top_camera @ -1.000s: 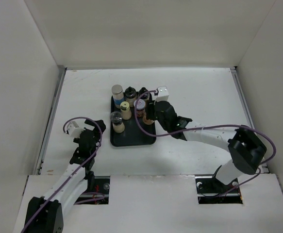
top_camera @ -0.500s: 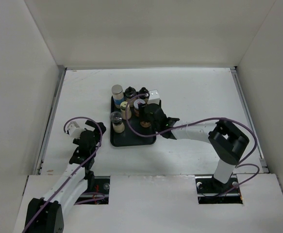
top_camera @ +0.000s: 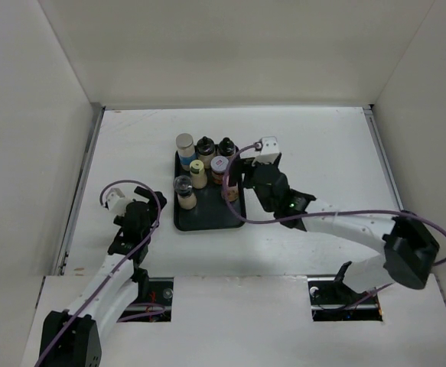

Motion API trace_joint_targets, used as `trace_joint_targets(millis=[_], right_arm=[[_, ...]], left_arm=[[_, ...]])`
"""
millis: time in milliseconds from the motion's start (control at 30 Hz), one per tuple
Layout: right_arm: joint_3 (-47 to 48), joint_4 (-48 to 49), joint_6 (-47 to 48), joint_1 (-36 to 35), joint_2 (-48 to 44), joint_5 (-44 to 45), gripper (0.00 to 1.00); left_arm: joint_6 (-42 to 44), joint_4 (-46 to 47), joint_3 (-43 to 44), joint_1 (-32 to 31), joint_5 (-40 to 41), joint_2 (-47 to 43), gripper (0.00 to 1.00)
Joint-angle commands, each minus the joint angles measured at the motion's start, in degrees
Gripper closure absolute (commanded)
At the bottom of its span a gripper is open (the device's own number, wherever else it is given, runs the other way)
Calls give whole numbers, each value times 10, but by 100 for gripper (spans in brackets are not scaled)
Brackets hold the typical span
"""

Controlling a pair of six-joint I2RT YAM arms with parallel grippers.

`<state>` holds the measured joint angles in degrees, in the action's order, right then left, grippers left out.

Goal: Organize the condiment bottles

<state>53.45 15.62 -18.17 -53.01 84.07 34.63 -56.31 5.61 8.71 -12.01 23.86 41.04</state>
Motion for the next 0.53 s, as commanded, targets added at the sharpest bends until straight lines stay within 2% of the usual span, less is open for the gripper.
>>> trace_joint_targets(millis=[0, 267, 500], right_arm=[[-45, 15, -1, -5, -68, 43, 0], [-161, -5, -7, 45, -225, 117, 0], [-200, -16, 3, 49, -282, 114, 0]], left_arm=[[8, -17, 38, 5, 0, -10, 0], [18, -41, 74, 5, -1, -18, 0], [35, -58, 108, -16, 7, -3, 0]])
